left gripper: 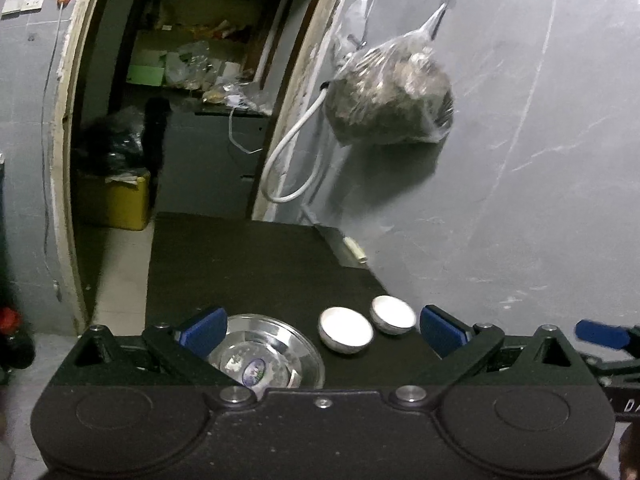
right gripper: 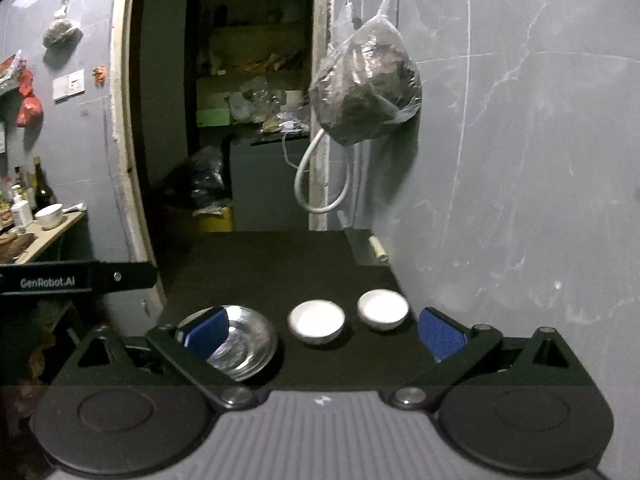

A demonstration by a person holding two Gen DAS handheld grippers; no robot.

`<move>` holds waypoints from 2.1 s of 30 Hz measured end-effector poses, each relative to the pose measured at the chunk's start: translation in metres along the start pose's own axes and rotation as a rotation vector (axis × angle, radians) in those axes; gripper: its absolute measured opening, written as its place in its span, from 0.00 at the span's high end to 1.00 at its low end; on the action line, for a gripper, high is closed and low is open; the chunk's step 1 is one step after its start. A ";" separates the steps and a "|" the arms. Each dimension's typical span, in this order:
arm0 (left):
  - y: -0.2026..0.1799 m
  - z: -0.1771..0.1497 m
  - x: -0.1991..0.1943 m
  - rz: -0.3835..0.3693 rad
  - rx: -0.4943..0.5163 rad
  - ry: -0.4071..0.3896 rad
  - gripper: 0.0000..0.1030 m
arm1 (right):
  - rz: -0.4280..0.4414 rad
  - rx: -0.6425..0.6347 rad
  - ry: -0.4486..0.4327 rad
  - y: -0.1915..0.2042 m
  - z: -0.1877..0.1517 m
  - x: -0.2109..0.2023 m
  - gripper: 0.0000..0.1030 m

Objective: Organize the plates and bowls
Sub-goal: 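Open both grippers and move them toward the white bowls, then close both grippers on the rim of one red-rimmed white bowl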

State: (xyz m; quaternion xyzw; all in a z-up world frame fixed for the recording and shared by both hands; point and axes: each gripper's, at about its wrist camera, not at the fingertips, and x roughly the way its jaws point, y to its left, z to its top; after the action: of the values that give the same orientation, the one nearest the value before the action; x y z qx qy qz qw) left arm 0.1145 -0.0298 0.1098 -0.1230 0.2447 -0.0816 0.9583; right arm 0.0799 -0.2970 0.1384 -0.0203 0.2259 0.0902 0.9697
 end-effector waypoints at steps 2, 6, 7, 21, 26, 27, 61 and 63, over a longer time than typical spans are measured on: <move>-0.004 0.002 0.018 0.024 0.009 0.015 0.01 | -0.008 0.006 -0.012 -0.013 0.001 0.021 0.00; -0.017 0.011 0.062 0.068 0.045 0.066 0.01 | -0.011 0.065 0.006 -0.042 -0.003 0.065 0.00; -0.019 0.013 0.070 0.079 0.053 0.071 0.01 | -0.004 0.084 0.022 -0.050 -0.004 0.076 0.00; -0.022 0.030 0.194 0.196 0.061 0.179 0.01 | 0.143 0.157 0.220 -0.091 -0.031 0.203 0.00; -0.013 0.019 0.241 0.161 0.121 0.272 0.01 | 0.183 0.215 0.286 -0.090 -0.045 0.234 0.00; -0.011 0.017 0.251 0.160 0.136 0.293 0.01 | 0.187 0.234 0.301 -0.090 -0.049 0.242 0.00; -0.020 -0.008 0.327 0.025 0.243 0.557 0.83 | 0.212 0.320 0.364 -0.077 -0.063 0.305 0.52; -0.020 -0.008 0.326 0.016 0.223 0.569 0.86 | 0.225 0.330 0.369 -0.076 -0.063 0.308 0.57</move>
State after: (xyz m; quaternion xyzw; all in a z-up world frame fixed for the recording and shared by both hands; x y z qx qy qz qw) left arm 0.3916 -0.1210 -0.0384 0.0126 0.4938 -0.1318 0.8594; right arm 0.3376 -0.3262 -0.0546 0.1470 0.4114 0.1539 0.8863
